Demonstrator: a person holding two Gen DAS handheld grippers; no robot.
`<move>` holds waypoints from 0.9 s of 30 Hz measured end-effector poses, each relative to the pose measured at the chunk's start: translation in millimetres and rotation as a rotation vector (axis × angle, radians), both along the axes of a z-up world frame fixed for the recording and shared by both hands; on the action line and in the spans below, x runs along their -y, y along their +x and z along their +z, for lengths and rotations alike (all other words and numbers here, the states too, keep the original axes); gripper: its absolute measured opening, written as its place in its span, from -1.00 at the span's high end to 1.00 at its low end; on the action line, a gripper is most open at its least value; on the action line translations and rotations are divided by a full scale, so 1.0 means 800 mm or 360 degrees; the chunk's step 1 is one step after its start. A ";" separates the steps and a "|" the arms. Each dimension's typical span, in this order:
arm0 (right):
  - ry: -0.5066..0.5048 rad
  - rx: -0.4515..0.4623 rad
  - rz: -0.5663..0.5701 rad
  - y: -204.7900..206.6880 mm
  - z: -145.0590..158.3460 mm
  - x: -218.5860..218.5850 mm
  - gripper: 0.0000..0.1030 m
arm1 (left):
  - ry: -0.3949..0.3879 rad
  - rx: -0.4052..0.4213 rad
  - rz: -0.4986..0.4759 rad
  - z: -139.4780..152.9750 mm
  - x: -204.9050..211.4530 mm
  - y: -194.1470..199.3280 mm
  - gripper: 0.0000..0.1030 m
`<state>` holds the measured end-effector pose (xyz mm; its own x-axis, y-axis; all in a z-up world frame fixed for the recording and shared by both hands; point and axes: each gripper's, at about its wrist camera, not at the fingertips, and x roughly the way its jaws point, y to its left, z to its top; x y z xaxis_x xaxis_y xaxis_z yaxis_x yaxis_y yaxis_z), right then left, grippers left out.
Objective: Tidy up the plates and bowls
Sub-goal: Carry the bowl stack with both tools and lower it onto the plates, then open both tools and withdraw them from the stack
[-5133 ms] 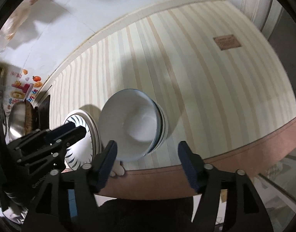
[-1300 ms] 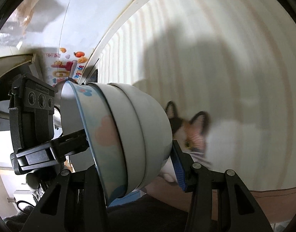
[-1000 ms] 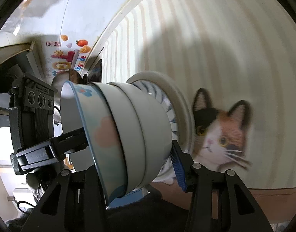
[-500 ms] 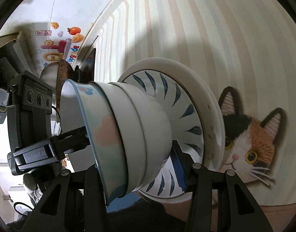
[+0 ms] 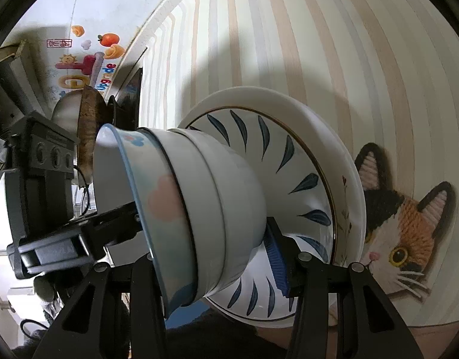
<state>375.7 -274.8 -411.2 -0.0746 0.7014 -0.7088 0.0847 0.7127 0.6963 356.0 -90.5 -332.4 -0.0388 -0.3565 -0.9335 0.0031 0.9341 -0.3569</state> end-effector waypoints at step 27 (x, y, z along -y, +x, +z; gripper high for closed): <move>-0.0889 0.0717 -0.0149 -0.078 0.215 0.005 -0.85 | 0.0504 0.0719 0.0045 0.164 -0.038 -0.081 -0.85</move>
